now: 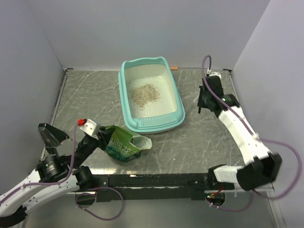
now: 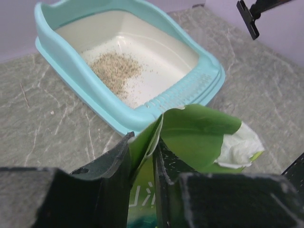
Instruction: Fill the litter box with clean litter
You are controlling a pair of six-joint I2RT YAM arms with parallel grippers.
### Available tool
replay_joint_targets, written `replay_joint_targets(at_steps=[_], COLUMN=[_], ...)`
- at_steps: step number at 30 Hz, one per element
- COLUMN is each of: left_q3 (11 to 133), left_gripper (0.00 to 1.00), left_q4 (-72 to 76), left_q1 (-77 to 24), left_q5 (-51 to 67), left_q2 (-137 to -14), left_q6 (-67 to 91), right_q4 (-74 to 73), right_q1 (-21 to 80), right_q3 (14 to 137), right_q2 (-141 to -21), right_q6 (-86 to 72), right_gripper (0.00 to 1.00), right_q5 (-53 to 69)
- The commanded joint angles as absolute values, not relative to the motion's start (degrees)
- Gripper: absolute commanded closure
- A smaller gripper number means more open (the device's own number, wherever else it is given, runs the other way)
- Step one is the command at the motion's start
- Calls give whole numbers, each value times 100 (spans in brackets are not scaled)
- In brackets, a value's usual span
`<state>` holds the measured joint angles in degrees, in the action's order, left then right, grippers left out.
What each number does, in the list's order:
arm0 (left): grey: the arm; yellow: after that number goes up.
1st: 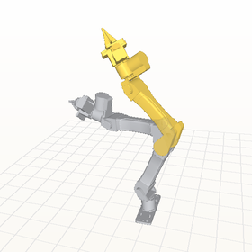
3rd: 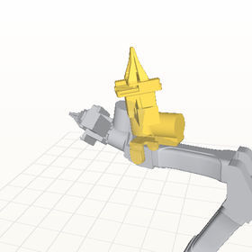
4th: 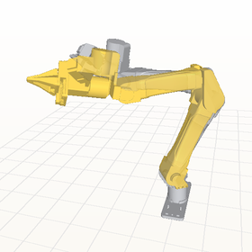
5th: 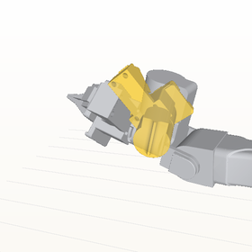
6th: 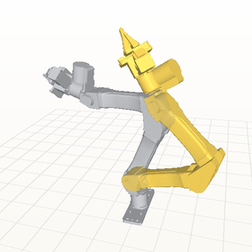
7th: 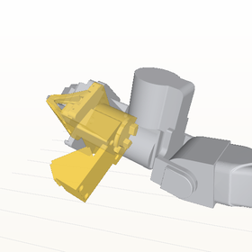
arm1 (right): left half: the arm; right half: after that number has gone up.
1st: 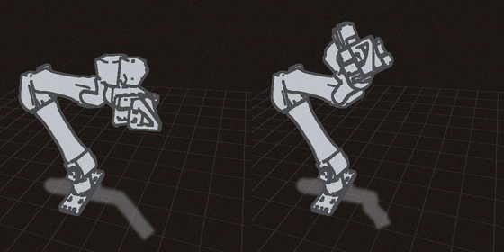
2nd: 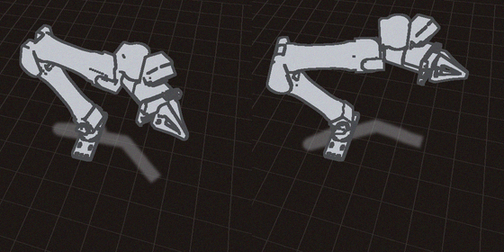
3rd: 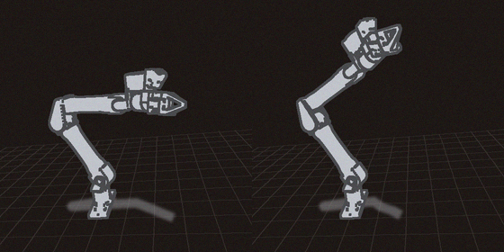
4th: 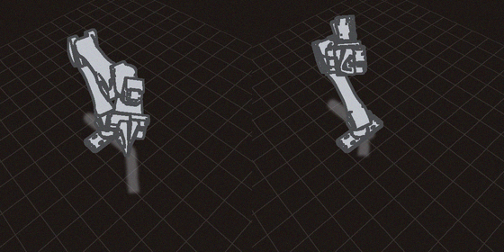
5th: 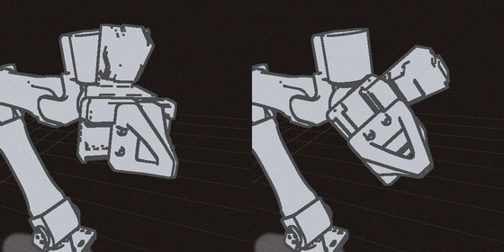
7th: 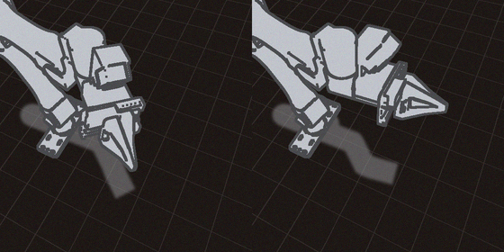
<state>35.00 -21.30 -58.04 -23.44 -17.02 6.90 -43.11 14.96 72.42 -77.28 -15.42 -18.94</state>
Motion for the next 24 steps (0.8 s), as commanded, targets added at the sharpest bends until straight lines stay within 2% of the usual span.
replay_joint_targets(at_steps=[1,9,11,18,24], left_q3=[4523,5484,5572,5344,5335], left_gripper=[73,69,69,68,67], left_q4=[-2222,-3146,-3173,-2997,-3208], left_q1=[-5766,-5774,-5774,-5766,-5774], left_q5=[-2584,-2558,-2558,-2514,-2505], left_q2=[-1906,-2162,-2110,-1758,-1854], left_q6=[1124,1573,1634,1784,1758], right_q4=[-4122,-4429,-4552,-5150,-5458], right_q1=[1835,2504,2540,2531,2566], right_q3=[7014,7382,7322,6795,6197], right_q2=[-6690,-5933,-5898,-6407,-6863], right_q6=[-1679,-1538,-1529,-1687,-2030], right_gripper=[100,100,100,100,100], right_q5=[-441,256,19,-2448,-2971])
